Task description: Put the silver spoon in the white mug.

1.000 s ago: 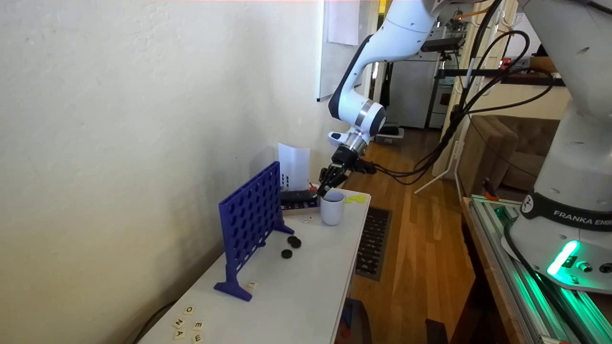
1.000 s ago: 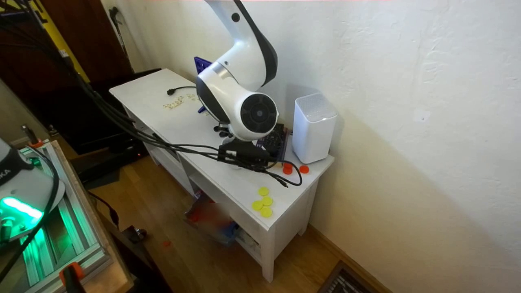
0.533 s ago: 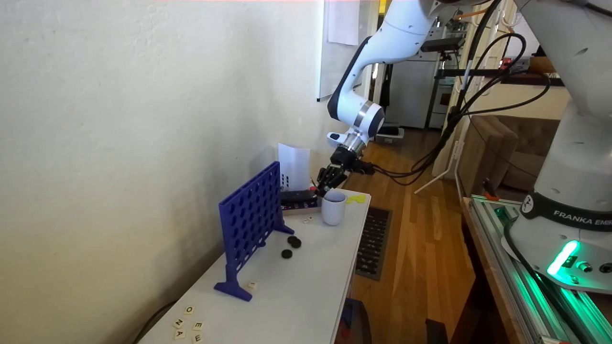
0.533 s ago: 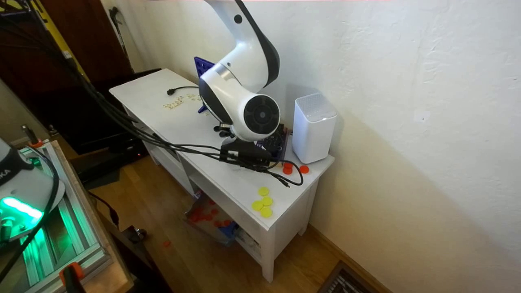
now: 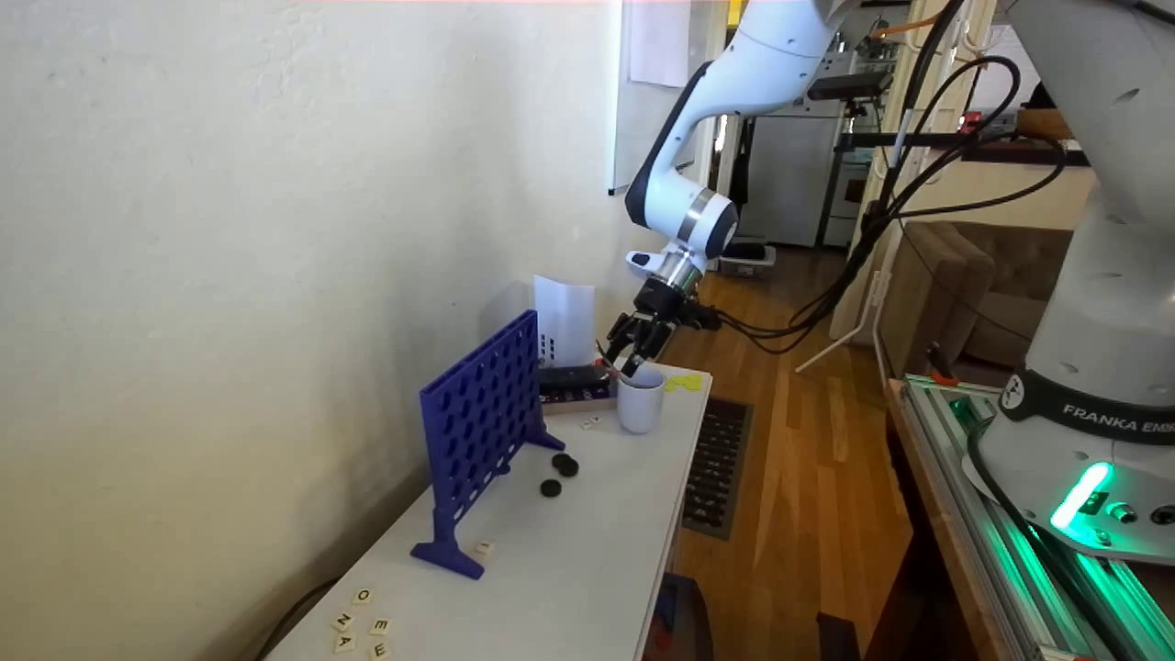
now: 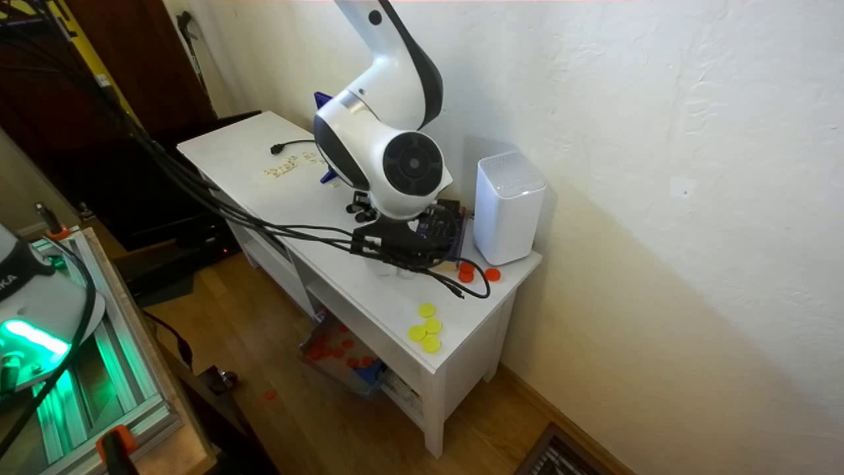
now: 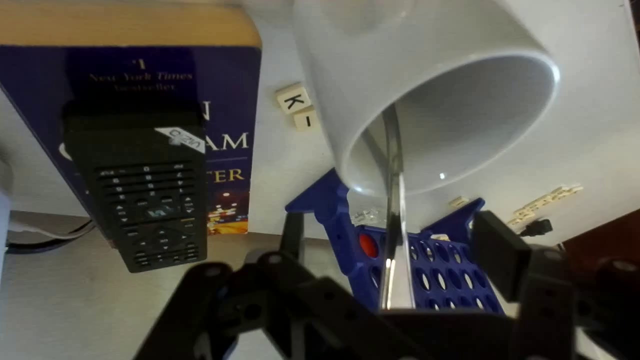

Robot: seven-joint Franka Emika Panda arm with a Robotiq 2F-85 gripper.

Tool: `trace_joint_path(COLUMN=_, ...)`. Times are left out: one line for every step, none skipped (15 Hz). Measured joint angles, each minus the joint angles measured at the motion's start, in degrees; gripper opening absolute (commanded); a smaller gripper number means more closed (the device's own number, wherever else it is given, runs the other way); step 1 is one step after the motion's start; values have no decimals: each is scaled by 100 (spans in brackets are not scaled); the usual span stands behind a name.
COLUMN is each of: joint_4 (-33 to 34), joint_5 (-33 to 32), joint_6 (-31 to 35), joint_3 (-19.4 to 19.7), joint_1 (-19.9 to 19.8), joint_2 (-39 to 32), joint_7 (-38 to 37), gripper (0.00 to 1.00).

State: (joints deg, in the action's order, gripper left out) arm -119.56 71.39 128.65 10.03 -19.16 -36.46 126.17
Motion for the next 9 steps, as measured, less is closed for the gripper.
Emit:
trace_joint_path(joint_4=-151, joint_5=44, joint_6=342, joint_3=0, joint_1=138, joint_2=139, joint_7=-179, gripper=100)
trace_joint_path(joint_4=-345, joint_5=120, joint_6=727, joint_3=-4, joint_1=301, joint_2=317, joint_7=-350, gripper=100)
trace_joint_path(joint_4=-579, joint_5=203, joint_6=1139, joint_3=-10, joint_1=482, joint_2=533, joint_7=-505, gripper=100)
trace_joint_path(joint_4=-841, joint_5=290, joint_6=1560, joint_3=-23, joint_1=664, joint_2=774, joint_7=-686, gripper=100)
trace_joint_path(joint_4=-1114, joint_5=396, joint_6=1978, joint_3=-50, joint_1=836, joint_2=1034, joint_7=-873, gripper=100)
trace_joint_path(joint_4=-1394, joint_5=534, joint_6=2412, joint_3=-90, joint_1=997, joint_2=1311, joint_7=-1020, gripper=100)
trace_joint_path(joint_4=-1666, joint_5=674, joint_6=2831, joint_3=-118, joint_1=1158, joint_2=1590, joint_7=-1170, gripper=100)
trace_joint_path(joint_4=-1934, joint_5=776, joint_6=3251, joint_3=-133, joint_1=1323, joint_2=1869, joint_7=-1345, gripper=100)
trace_joint_path(joint_4=-2207, joint_5=824, joint_6=3692, joint_3=-146, joint_1=1491, joint_2=2152, joint_7=-1583, gripper=100)
